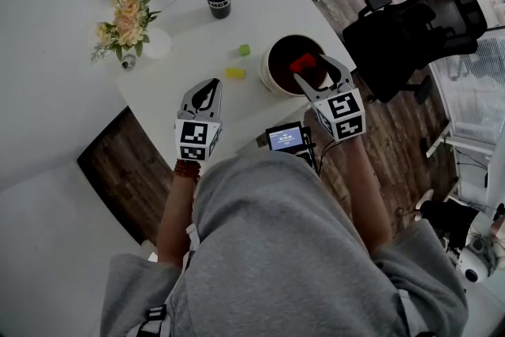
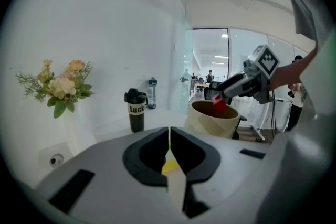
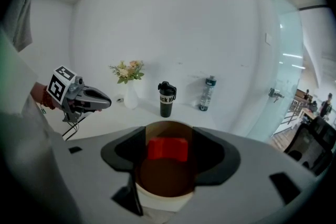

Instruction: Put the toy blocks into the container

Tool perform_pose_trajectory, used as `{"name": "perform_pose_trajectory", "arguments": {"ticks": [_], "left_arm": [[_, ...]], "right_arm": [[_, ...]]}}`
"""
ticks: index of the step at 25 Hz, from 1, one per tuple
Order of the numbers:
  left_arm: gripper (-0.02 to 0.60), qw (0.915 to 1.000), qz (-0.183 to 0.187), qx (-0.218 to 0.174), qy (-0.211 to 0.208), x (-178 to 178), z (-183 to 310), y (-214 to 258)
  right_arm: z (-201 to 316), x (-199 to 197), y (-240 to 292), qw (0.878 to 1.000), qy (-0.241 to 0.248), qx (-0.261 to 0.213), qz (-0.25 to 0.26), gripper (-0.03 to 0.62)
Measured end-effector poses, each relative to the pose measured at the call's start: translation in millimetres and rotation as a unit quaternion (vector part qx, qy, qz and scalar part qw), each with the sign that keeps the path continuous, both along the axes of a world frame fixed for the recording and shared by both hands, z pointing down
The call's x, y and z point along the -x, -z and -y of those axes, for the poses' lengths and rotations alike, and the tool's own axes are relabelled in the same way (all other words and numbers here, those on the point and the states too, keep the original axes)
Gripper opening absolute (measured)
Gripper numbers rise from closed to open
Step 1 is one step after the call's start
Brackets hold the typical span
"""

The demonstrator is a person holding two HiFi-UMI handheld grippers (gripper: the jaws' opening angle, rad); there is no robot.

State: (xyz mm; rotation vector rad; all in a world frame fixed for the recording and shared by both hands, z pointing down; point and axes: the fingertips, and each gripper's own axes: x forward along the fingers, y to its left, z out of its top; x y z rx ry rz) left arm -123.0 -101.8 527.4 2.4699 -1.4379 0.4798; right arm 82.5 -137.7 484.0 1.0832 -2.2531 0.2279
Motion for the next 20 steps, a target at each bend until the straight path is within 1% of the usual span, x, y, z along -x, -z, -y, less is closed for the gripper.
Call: {"name": "perform_pose_trajectory", "arguments": {"ticks": [7,10,13,17,20], "left_arm": [[0.017,0.9998,0.011,0.016,0.004,0.8,5.1,-15.5],[0.017,0.999,0.03,0.032,0.006,-0.2,10.1,-31.7],[0.021,0.9972,0.057,0.049,-0.001,-5.6,14.5,-53.0],[0.057,0.9933,0.084,0.079,0.0,-11.3,21.0,-89.2],[0.082,0.9899,0.095,0.105,-0.001,-16.1,23.2,-116.5]], "right_arm": [[-0.4,0.2,3.2,1.0,-0.001,-0.002,0.009,0.278],[-1.5,-4.6,5.5,1.0,-0.007,-0.006,0.013,0.278],[-4.9,-12.0,7.3,1.0,-0.014,-0.007,0.015,0.278],[-10.2,-21.5,9.9,1.0,-0.022,-0.01,0.018,0.278],[-15.2,-25.6,10.4,0.999,-0.023,-0.009,0.02,0.276]]}}
